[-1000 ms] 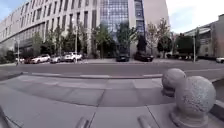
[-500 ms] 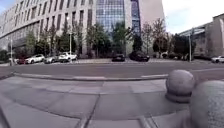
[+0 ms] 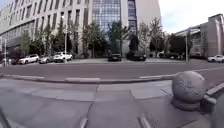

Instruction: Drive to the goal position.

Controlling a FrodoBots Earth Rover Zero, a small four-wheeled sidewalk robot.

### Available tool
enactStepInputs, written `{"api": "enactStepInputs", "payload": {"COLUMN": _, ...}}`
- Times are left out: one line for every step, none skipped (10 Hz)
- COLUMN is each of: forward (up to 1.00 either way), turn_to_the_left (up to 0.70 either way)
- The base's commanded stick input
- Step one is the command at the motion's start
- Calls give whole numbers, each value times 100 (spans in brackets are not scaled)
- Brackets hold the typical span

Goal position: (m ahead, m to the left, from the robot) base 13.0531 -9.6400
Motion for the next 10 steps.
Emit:
{"api": "enactStepInputs", "payload": {"forward": 70, "turn_to_the_left": 0}}
{"api": "enactStepInputs", "payload": {"forward": 70, "turn_to_the_left": 0}}
{"api": "enactStepInputs", "payload": {"forward": 70, "turn_to_the_left": 3}}
{"api": "enactStepInputs", "payload": {"forward": 70, "turn_to_the_left": 14}}
{"api": "enactStepInputs", "payload": {"forward": 70, "turn_to_the_left": 14}}
{"api": "enactStepInputs", "payload": {"forward": 70, "turn_to_the_left": 14}}
{"api": "enactStepInputs", "payload": {"forward": 70, "turn_to_the_left": 14}}
{"api": "enactStepInputs", "payload": {"forward": 70, "turn_to_the_left": 14}}
{"api": "enactStepInputs", "payload": {"forward": 70, "turn_to_the_left": 14}}
{"api": "enactStepInputs", "payload": {"forward": 70, "turn_to_the_left": 14}}
